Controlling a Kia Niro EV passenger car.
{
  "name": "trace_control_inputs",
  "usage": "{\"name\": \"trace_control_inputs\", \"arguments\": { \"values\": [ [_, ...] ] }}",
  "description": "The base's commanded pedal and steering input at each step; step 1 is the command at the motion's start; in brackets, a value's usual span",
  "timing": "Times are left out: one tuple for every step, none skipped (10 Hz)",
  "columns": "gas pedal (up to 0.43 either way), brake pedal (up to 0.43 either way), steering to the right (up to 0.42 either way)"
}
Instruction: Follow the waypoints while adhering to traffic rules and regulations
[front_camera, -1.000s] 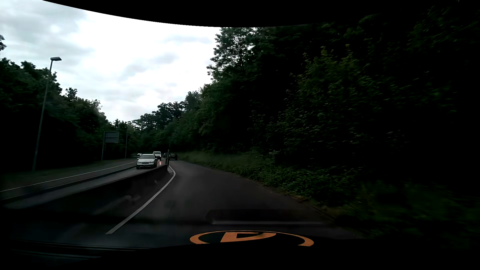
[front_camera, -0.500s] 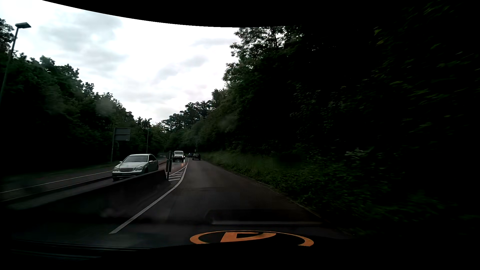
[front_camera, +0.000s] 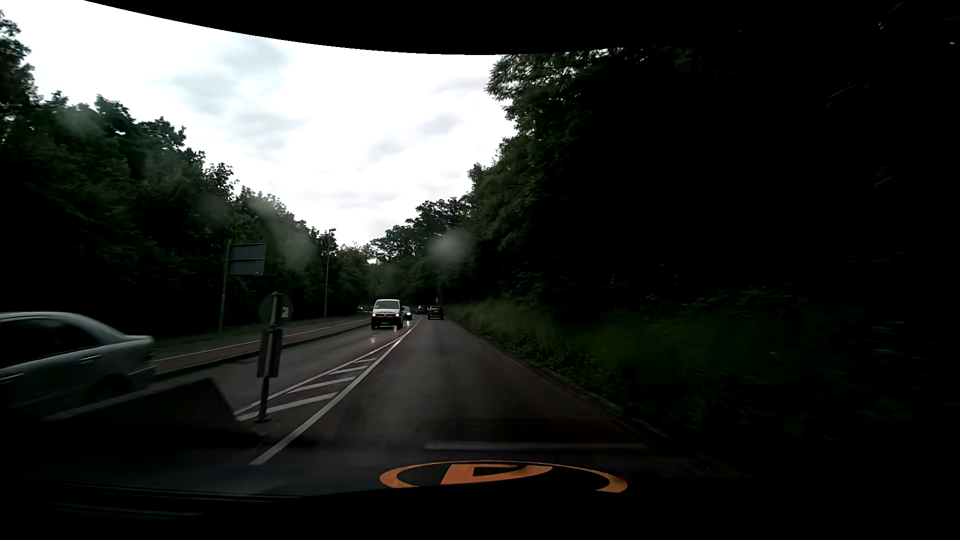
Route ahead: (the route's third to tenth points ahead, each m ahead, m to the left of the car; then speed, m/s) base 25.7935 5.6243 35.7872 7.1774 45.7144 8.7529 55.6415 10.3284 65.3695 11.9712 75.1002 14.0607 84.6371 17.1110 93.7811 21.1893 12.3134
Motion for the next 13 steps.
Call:
{"name": "trace_control_inputs", "arguments": {
  "values": [
    [0.228,0.000,-0.068],
    [0.228,0.000,-0.063],
    [0.220,0.000,-0.057],
    [0.220,0.000,-0.048],
    [0.220,0.000,-0.044],
    [0.209,0.000,-0.042],
    [0.197,0.000,-0.037],
    [0.189,0.000,-0.029],
    [0.169,0.000,-0.016],
    [0.157,0.000,-0.010],
    [0.157,0.000,-0.010],
    [0.157,0.000,-0.009],
    [0.157,0.000,-0.008]
  ]
}}
